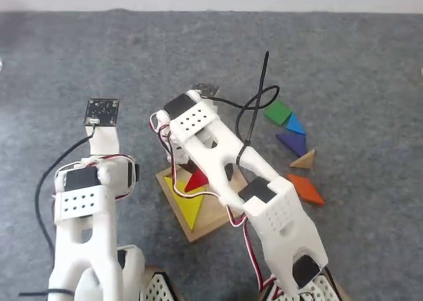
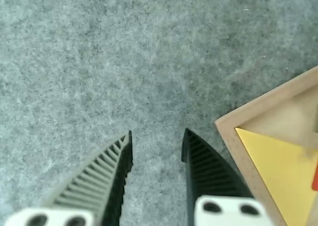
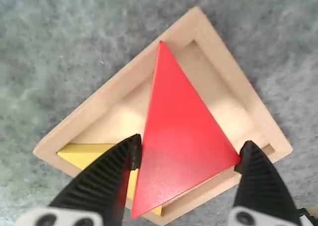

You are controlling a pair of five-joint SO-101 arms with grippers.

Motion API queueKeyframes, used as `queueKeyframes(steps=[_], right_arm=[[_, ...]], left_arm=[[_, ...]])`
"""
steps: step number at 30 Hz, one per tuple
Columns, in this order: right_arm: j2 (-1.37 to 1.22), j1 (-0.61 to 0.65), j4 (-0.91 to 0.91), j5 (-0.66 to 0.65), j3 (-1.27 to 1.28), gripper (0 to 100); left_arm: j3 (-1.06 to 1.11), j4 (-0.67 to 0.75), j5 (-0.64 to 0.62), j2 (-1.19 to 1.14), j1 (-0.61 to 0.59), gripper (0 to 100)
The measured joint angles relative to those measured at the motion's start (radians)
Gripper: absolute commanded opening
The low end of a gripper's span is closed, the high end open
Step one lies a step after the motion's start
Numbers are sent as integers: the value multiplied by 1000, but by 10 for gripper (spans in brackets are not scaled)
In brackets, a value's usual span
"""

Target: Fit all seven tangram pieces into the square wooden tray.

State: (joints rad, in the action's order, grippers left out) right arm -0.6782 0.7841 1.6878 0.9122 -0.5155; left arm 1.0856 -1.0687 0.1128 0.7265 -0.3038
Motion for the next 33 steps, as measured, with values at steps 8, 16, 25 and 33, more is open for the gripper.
queueKeyframes(steps=[8,16,25,33], right_arm=[[0,5,-77,0,-51,395],[0,6,-110,-9,-52,394],[264,-107,64,-543,-52,351],[726,-150,63,-816,218,274]], left_arm=[[0,0,0,0,0,166],[0,0,0,0,-17,165],[0,0,-8,0,-17,164],[-155,-97,-5,0,-26,167]])
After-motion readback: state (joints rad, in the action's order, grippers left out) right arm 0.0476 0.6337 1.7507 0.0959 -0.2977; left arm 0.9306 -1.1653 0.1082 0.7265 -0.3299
